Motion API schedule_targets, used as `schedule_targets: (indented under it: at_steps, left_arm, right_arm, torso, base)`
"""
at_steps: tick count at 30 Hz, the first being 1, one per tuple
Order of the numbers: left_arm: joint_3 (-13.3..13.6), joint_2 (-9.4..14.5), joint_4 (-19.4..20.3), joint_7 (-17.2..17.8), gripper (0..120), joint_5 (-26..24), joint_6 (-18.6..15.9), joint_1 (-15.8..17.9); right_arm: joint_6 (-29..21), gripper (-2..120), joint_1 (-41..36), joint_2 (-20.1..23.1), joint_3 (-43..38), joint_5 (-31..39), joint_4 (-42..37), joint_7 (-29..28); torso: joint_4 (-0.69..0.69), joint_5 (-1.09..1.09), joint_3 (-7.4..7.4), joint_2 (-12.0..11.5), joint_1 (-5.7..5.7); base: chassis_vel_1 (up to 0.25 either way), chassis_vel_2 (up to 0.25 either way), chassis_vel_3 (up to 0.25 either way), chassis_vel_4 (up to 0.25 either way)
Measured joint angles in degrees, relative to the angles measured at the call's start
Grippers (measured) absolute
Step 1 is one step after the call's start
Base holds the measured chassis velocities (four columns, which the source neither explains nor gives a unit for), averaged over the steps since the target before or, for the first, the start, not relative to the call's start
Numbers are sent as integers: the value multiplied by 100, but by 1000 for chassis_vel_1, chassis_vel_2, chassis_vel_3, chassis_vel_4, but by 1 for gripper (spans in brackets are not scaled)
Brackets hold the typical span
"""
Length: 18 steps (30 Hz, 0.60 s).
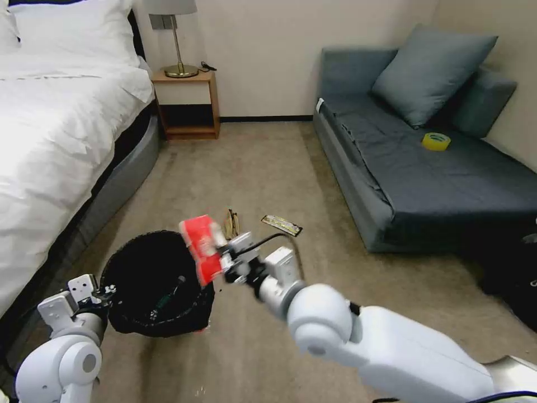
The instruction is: Pick up the trash bin, then pick up the garbage on the floor and place it into the trash bin.
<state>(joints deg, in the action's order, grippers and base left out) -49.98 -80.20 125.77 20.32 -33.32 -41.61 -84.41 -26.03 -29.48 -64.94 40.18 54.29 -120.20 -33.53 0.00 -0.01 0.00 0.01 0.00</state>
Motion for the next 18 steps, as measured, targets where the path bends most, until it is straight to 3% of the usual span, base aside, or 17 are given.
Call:
schedule_targets:
  at_steps: [6, 12, 16, 18]
  left_arm:
    - [28, -86, 122, 2, 2, 41, -18, -47]
    - [32, -132, 165, 2, 2, 73, -18, -75]
    - [36, -148, 170, -1, 2, 88, -18, -79]
    - [40, -149, 173, -4, 2, 92, -19, -79]
  right_arm:
    - [213, 0, 255, -675, 579, -214, 1009, -97]
    - [224, 1, 333, -797, 651, -282, 1233, -138]
    - [208, 13, 334, -781, 653, -283, 1207, -138]
    - [182, 25, 321, -754, 632, -280, 1150, -142]
  torso:
    - [1, 0, 0, 0, 0]
    - [0, 0, 0, 0, 0]
    - [0, 0, 0, 0, 0]
    - [0, 0, 0, -1, 0]
  base:
    - [0, 0, 0, 0]
    - [0, 0, 0, 0]
    - [0, 0, 0, 0]
    - [0, 0, 0, 0]
